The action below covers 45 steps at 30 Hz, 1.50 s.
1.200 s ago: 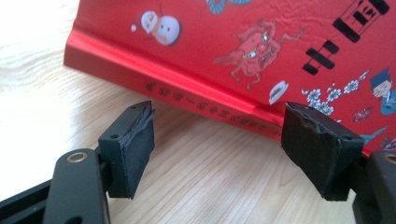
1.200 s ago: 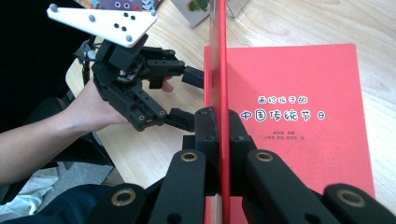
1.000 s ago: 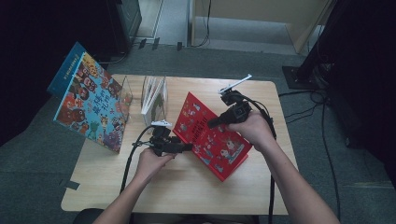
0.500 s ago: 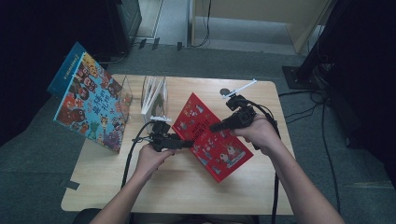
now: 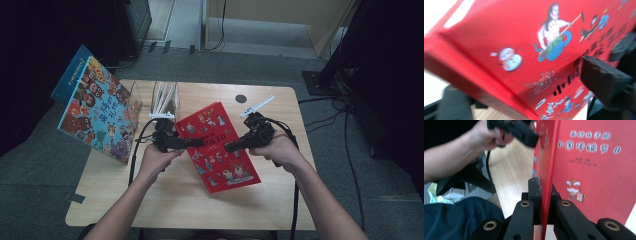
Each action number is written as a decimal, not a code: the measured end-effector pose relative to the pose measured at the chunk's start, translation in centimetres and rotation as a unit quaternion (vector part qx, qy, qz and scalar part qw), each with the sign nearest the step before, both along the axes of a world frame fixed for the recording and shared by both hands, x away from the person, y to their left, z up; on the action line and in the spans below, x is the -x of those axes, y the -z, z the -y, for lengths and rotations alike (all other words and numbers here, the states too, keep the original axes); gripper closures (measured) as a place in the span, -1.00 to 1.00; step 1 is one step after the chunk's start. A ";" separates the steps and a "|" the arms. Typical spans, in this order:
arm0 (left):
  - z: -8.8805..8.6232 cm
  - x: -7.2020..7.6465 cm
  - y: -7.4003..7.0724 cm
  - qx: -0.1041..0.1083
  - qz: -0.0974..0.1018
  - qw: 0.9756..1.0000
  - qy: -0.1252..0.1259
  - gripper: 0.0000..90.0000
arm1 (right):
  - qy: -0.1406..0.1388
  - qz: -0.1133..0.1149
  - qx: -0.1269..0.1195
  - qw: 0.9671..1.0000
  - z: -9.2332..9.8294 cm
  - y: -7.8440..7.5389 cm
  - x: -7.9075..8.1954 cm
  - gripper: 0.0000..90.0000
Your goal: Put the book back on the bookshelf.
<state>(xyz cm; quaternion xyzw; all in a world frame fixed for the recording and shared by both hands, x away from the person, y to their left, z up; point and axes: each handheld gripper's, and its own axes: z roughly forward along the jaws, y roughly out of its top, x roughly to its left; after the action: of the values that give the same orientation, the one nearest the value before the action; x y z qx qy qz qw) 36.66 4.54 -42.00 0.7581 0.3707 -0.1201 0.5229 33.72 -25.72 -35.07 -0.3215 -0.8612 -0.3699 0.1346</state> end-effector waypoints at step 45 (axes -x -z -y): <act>2.0 0.9 -7.5 -0.173 0.042 0.980 0.087 0.64 | 0.091 0.183 0.023 0.979 1.3 8.1 -0.2 0.12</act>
<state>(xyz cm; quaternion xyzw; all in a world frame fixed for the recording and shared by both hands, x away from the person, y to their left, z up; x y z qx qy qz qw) 35.80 2.53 -34.50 0.8706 0.2967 -0.0672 0.3867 33.93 -27.01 -43.19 -0.3284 -0.8466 -0.4135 -0.0673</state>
